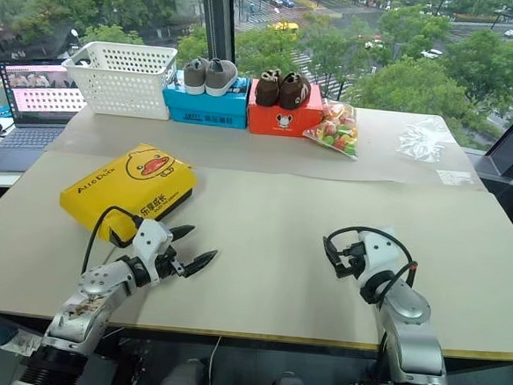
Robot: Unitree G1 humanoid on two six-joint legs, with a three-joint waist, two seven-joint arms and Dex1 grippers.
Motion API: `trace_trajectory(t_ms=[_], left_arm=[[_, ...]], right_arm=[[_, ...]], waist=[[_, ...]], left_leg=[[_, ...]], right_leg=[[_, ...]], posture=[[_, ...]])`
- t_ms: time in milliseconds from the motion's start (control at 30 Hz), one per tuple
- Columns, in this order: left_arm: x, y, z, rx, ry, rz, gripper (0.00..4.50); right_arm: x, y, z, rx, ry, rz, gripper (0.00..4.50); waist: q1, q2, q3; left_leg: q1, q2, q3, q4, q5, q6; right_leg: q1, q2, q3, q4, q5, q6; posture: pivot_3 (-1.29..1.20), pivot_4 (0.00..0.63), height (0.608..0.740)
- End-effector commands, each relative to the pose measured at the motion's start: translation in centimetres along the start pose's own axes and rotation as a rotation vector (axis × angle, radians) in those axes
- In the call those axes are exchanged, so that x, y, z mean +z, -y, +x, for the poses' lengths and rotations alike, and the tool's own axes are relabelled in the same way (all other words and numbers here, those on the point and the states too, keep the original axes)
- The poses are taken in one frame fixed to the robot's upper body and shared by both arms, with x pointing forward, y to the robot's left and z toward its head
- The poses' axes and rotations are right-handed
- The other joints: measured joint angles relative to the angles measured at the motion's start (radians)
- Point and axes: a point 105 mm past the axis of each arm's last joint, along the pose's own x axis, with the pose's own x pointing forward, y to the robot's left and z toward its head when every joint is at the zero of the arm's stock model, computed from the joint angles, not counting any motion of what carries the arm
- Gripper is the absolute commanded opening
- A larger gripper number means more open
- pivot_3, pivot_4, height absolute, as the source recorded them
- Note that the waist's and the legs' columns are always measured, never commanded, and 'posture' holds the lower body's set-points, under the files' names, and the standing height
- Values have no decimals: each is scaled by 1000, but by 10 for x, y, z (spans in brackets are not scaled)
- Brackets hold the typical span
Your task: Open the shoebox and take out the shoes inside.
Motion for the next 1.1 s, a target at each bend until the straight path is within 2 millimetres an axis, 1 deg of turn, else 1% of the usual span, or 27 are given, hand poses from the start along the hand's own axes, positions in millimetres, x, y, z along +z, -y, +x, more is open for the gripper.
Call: trace_trajectory(t_ms=[33, 67, 100, 133, 200, 233, 300, 333, 367, 400, 433, 467, 500, 533, 567, 600, 633, 667, 733, 767, 833, 867, 900, 933, 1000, 1100], left_arm=[[28, 5, 6, -72, 82, -1, 4500], [47, 5, 7, -106, 143, -27, 4500], [71, 2, 8, -133, 211, -43, 4500], [89, 0, 8, -153, 253, -35, 4500], [107, -4, 8, -175, 281, 10, 3985], [112, -3, 8, -195, 281, 31, 3855], [125, -1, 12, -227, 265, 122, 3056], [132, 0, 13, -237, 266, 157, 2595], [145, -1, 15, -237, 288, 191, 2272], [157, -4, 17, -220, 307, 219, 1835], [168, -10, 17, -194, 318, 248, 1553], [174, -28, 16, -120, 301, 295, 1174], [177, -41, 14, -69, 285, 325, 775], [178, -67, 7, 36, 256, 357, 360], [177, -85, 2, 105, 236, 375, 16], [174, -111, -9, 206, 195, 399, 0], [171, -128, -17, 272, 168, 417, 0], [175, -146, -29, 343, 178, 418, 0], [179, -167, -43, 426, 195, 410, 0], [176, -185, -56, 502, 167, 433, 0], [155, -230, -93, 700, 55, 417, 0], [147, -244, -109, 782, 30, 406, 0], [138, -253, -119, 830, -1, 394, 0], [133, -258, -124, 854, -28, 400, 0], [123, -265, -131, 898, -89, 418, 0], [101, -276, -150, 1006, -235, 442, 0]], right_arm=[[16, 1, 3, 18, 45, -20, 4444], [20, 1, 5, 41, 44, -25, 4444], [28, -5, 6, 115, 43, -37, 4444], [35, -9, 6, 173, 45, -56, 4444], [46, -11, 7, 229, 53, -71, 3944], [51, -10, 8, 242, 59, -72, 3777], [64, -7, 12, 261, 70, -112, 3068], [69, -6, 13, 268, 77, -121, 2628], [77, -6, 16, 277, 92, -135, 2321], [84, -7, 18, 286, 107, -145, 1908], [91, -7, 21, 292, 124, -155, 1656], [101, -11, 26, 305, 151, -162, 1283], [107, -13, 30, 314, 168, -165, 896], [115, -20, 35, 338, 192, -159, 536], [120, -26, 39, 356, 207, -155, 171], [124, -35, 45, 386, 216, -152, 21], [126, -41, 48, 407, 222, -151, 21], [128, -49, 52, 433, 227, -147, 21], [129, -59, 56, 464, 234, -143, 21], [131, -64, 59, 478, 238, -144, 21], [136, -73, 64, 498, 250, -136, 21], [138, -77, 66, 507, 258, -128, 21], [140, -79, 68, 514, 264, -120, 21], [142, -82, 69, 518, 268, -117, 21], [142, -85, 71, 526, 270, -118, 21], [142, -88, 72, 535, 270, -122, 21]], waist=[[0, 0, 0], [1, 0, 0], [2, 0, 0], [3, 0, 1], [1, 0, 1], [0, 0, 1], [-7, 0, 1], [-8, 0, 1], [-8, 0, 1], [-6, -1, 1], [-3, -1, 1], [-2, -2, 2], [-5, -2, 2], [-9, -2, 2], [-15, -2, 2], [-21, -1, 2], [-27, -2, 2], [-31, -2, 2], [-29, -3, 3], [-27, -5, 4], [-23, -8, 6], [-23, -8, 6], [-24, -8, 6], [-23, -8, 6], [-13, -8, 6], [7, -8, 6]], left_leg=[[0, 0, 0, 0, 0, 0], [0, 0, 0, 0, 0, 0], [0, 0, 0, 0, 0, 0], [0, 0, 0, 0, 0, 0], [-2, 0, 0, 2, 0, 0], [-1, 0, 0, 3, 0, 0], [0, 0, 0, 3, 0, 1], [0, 0, 0, 3, 1, 2], [0, 0, 0, 2, 3, 5], [0, 0, 0, 1, 3, 6], [0, 0, 0, 1, 4, 6], [-1, 0, 0, 1, 4, 7], [-1, 0, 0, 1, 4, 7], [-1, 0, 0, 1, 4, 6], [0, 0, 0, 1, 4, 7], [1, 0, 0, 0, 4, 7], [2, 0, 0, -1, 4, 7], [2, 0, 0, -2, 4, 7], [1, 0, 0, -3, 4, 7], [0, 0, 0, -3, 4, 7], [-4, 0, 0, -3, 4, 6], [-6, 0, 0, -3, 5, 6], [-8, 0, 0, -3, 5, 6], [-11, 0, 0, -3, 5, 6], [-12, 0, 0, -3, 5, 6], [-14, 1, 0, -3, 5, 5]], right_leg=[[0, 0, 0, 0, 0, 0], [0, 0, 0, 0, 0, 0], [0, 0, 0, 0, 0, 0], [0, 0, 0, 1, 0, 0], [-1, 0, -1, 1, 0, 1], [0, 0, -1, 1, 0, 1], [2, 0, 0, 1, -3, 6], [2, 0, 0, 1, -2, 9], [1, 0, 0, 0, 0, 12], [1, 0, 0, 0, 0, 12], [0, 1, 0, 1, 1, 11], [-1, 1, 0, 1, 1, 11], [0, 1, 0, 1, 1, 11], [-1, 1, 0, 1, 1, 12], [0, 1, 0, 1, 0, 12], [0, 1, 1, 1, 0, 13], [0, 1, 1, 1, 0, 12], [0, 1, 1, 1, 0, 11], [-1, 1, 0, 2, 1, 8], [-2, 1, -1, 3, 1, 6], [-7, 1, -1, 3, 1, 6], [-9, 1, -1, 5, 2, 6], [-12, 1, -1, 5, 2, 6], [-15, 1, -1, 6, 2, 6], [-16, 1, -1, 6, 2, 6], [-17, 1, -4, 6, 2, 6]], posture=[[0, 150, 740], [0, 150, 740], [0, 150, 740], [0, 150, 740], [0, 150, 740], [0, 150, 740], [0, 150, 740], [0, 150, 740], [0, 150, 740], [0, 150, 740], [0, 150, 740], [0, 150, 740], [0, 150, 740], [0, 150, 740], [0, 150, 740], [0, 150, 740], [0, 150, 740], [0, 150, 740], [0, 150, 740], [0, 150, 740], [0, 150, 740], [0, 150, 740], [0, 150, 740], [0, 150, 740], [0, 150, 740], [0, 150, 740]])
